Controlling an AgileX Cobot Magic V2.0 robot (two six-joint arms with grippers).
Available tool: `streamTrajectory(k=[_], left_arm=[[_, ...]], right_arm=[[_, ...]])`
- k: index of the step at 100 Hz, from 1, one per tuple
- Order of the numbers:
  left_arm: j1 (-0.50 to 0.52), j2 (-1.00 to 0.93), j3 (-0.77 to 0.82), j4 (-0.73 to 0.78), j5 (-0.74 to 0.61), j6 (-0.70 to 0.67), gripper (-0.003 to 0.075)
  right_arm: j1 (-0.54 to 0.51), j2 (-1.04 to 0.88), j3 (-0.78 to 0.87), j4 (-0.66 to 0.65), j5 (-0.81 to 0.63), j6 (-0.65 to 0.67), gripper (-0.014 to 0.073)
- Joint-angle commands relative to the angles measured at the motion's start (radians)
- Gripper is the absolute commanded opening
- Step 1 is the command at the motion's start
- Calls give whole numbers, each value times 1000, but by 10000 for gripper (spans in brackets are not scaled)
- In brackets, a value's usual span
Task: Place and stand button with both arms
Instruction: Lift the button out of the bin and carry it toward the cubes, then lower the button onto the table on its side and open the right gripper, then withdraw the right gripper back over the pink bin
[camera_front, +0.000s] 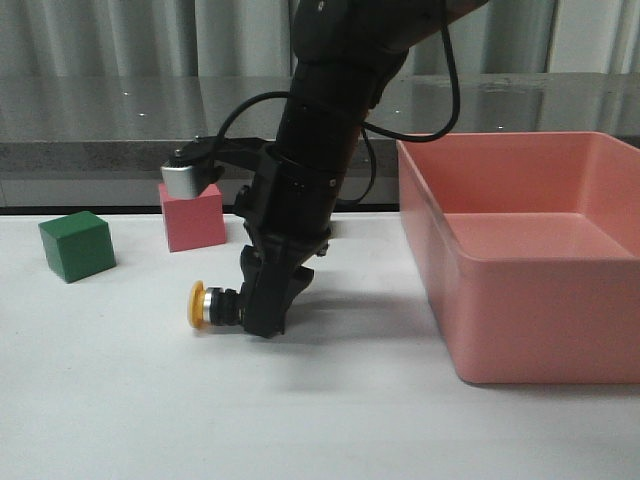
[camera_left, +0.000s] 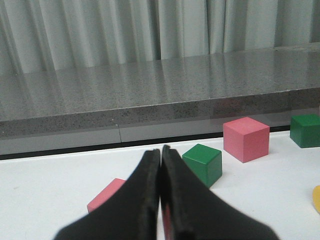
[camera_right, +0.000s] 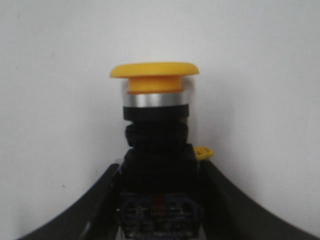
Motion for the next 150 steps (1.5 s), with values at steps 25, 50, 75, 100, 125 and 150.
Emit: streamTrajectory(k=[25,50,75,100,125,150], left_arm=[[3,-32,30,-1,-80,-9,-19],[3,-32,30,-1,-80,-9,-19],[3,-32,30,-1,-80,-9,-19],[3,-32,30,-1,-80,-9,-19],[3,-32,30,-1,-80,-9,-19],[3,-32,30,-1,-80,-9,-19]], right_arm=[[2,-57,-32,17,-11,-13,225],[2,-89,-41,15,-8,9,594],[0,-179,-116,-34,100,101,605],[-46,-312,-177,-136,167,385,404],[-178,-458,-177,-148,131,615,-50],[-310,-604,-130,-148,99,725,-59]])
